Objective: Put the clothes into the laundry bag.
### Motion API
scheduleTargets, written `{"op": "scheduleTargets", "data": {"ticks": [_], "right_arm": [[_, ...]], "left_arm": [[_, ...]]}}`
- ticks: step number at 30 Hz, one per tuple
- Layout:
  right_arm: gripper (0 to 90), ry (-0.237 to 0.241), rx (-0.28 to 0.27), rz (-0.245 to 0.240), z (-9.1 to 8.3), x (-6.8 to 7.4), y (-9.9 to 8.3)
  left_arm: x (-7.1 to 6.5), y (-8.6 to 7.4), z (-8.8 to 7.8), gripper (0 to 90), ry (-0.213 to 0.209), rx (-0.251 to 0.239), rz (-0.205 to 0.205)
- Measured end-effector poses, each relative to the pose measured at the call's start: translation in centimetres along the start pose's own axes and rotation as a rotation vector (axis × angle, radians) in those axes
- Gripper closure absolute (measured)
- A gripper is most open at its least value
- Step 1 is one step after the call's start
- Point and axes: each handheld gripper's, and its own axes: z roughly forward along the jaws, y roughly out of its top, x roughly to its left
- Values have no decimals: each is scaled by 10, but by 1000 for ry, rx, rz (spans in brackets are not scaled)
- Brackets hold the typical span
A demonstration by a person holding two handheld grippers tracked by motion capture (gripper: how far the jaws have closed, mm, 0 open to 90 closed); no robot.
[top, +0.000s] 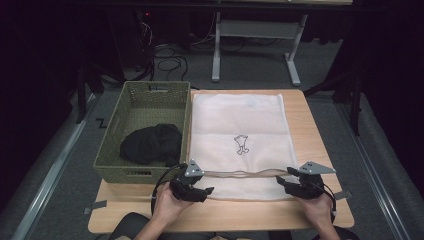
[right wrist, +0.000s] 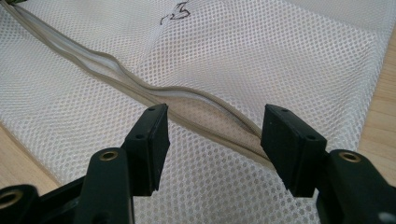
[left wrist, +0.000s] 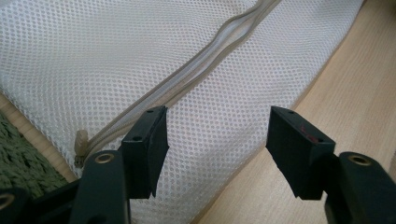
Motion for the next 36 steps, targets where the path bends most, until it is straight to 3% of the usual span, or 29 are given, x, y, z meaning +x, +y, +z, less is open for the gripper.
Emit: {"op": "scheduleTargets", "data": {"ticks": [28, 31, 36], "right_arm": [[425, 11, 0, -11, 1, 1, -1], [426, 11, -4, -18, 1, 1, -1], [426, 12, 0, -21, 2, 2, -1]], "left_arm": [[0, 1, 1, 365, 2, 7, -4], [-2, 1, -2, 372, 8, -21, 5], [-1, 1, -2, 378, 12, -22, -1]]}}
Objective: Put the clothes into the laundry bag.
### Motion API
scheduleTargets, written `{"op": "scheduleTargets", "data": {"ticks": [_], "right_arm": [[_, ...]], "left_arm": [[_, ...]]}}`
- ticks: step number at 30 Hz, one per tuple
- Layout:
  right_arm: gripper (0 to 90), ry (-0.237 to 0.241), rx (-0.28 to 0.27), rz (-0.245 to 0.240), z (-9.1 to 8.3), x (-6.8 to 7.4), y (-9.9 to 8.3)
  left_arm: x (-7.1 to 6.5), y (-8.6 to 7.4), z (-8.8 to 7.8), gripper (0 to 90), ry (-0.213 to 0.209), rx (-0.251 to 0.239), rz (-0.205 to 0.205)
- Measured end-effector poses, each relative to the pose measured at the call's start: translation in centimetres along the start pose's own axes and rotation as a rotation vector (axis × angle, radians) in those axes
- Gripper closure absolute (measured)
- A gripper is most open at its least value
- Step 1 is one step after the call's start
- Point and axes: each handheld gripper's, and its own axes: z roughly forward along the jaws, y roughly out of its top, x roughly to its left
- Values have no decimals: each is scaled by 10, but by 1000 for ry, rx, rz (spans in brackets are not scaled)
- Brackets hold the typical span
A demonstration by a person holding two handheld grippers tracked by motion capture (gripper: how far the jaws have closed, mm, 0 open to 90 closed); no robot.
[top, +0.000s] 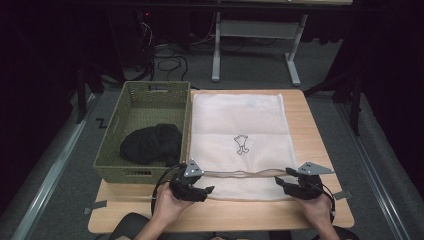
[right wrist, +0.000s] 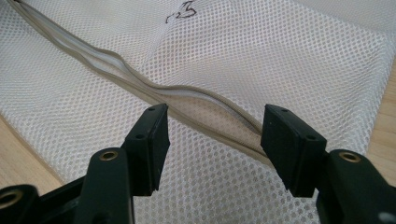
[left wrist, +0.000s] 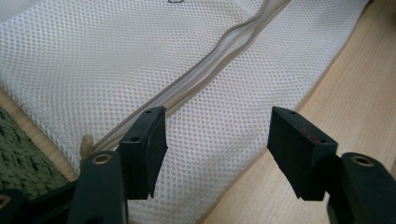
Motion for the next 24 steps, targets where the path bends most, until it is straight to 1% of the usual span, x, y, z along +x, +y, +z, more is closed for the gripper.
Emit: {"op": "scheduleTargets", "data": {"ticks": [1, 2, 4, 8, 10, 12, 14, 17, 19, 24], "right_arm": [[425, 0, 3, -4, 0, -1, 0], [426, 1, 3, 3, 0, -1, -1], [426, 1, -6, 3, -1, -1, 0], [426, 2, 5, -9, 0, 0, 0], [425, 1, 7, -20, 1, 1, 0], [425, -1, 13, -19, 2, 1, -1], [425, -1, 12, -15, 1, 0, -1], [425, -1, 10, -13, 1, -1, -1], [424, 1, 12, -15, 2, 0, -1], [423, 7, 14, -25, 3, -1, -1]], "left_arm": [[0, 1, 1, 379, 0, 0, 1], [-1, 1, 2, 378, 0, 2, 2], [-2, 1, 2, 378, 2, 6, 6], [-2, 1, 2, 373, -4, -4, 10], [-2, 2, 1, 368, -12, -18, 5], [-2, 2, 2, 365, -15, -20, 2], [-3, 3, 2, 363, -26, -23, -3], [-4, 3, 2, 362, -26, -32, -3], [-4, 4, 0, 361, -29, -47, -13], [-4, 8, 1, 356, -34, -53, -18]]}}
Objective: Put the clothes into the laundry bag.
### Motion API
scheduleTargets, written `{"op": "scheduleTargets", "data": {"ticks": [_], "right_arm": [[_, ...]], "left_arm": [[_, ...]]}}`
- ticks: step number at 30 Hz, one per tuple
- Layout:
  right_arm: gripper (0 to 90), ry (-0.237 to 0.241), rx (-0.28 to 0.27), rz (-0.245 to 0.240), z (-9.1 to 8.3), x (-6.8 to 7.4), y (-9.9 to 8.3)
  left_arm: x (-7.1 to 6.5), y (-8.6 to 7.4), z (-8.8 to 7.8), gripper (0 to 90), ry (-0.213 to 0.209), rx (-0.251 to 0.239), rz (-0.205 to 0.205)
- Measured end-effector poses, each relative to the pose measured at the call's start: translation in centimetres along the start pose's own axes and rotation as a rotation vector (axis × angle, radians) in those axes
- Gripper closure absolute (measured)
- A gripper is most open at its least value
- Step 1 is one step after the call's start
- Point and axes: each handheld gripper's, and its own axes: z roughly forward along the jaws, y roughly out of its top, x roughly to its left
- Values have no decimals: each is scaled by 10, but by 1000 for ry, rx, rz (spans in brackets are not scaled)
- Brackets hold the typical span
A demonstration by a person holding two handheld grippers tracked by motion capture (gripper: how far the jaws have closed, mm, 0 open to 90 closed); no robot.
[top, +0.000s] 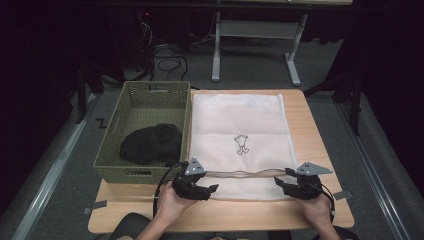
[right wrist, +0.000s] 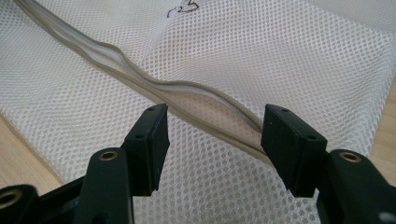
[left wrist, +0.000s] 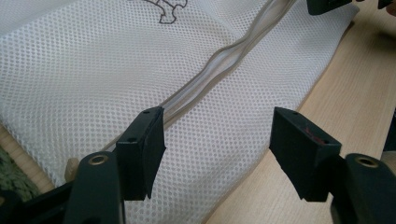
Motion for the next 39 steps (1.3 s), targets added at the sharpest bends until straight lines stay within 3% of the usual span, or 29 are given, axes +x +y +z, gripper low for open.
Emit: {"op": "scheduleTargets", "data": {"ticks": [11, 18, 30, 39], "right_arm": [[425, 17, -10, 1, -1, 0, 1], [425, 19, -21, 1, -3, 0, 2], [426, 23, -20, 2, -3, 0, 2], [427, 26, -20, 2, -3, -1, 2]], "left_arm": [[-5, 13, 2, 351, 3, -16, 5], [-10, 21, 5, 354, 1, -37, 31], [-15, 31, 14, 350, -21, -41, 35], [-21, 39, 34, 354, -37, -46, 40]]}}
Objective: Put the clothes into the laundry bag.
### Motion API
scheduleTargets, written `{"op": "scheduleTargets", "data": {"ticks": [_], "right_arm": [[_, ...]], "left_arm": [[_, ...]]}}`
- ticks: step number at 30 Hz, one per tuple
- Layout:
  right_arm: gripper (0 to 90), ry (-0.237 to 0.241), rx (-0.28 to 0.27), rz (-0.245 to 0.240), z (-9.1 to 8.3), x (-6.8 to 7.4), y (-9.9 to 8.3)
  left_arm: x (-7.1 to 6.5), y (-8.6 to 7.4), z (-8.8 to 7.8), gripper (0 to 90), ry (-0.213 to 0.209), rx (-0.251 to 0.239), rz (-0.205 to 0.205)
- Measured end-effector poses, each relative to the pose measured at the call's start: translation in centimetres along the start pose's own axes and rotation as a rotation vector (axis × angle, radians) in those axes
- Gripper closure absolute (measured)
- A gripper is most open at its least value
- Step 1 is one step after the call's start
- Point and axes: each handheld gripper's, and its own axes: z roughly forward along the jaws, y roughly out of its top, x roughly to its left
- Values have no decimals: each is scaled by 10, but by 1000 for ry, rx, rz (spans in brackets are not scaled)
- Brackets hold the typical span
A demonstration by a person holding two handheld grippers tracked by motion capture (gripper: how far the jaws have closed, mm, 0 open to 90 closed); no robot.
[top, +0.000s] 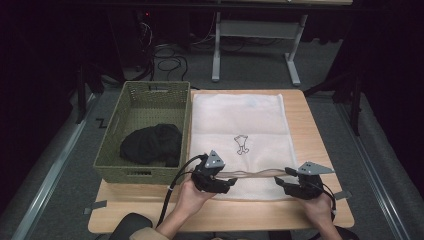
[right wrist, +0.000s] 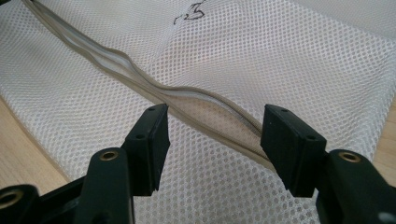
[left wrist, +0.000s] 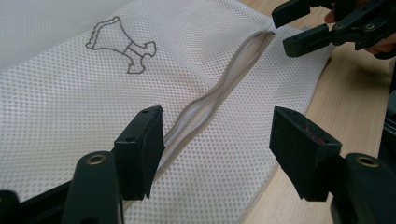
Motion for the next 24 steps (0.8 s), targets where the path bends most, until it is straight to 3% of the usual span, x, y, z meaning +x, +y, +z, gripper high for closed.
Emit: {"op": "scheduleTargets", "data": {"ticks": [9, 12, 16, 24], "right_arm": [[427, 4, -2, 7, -1, -1, 0], [427, 5, 4, 5, -1, -1, 0], [427, 4, -8, 12, -1, -2, 0], [427, 6, -6, 8, 0, -2, 0]], "left_arm": [[-10, 0, 19, 356, -12, 12, 19], [-11, -2, 23, 357, -41, -8, -14], [-11, -5, 30, 357, -31, -3, -19], [-11, -16, 43, 354, 11, 31, 11]]}}
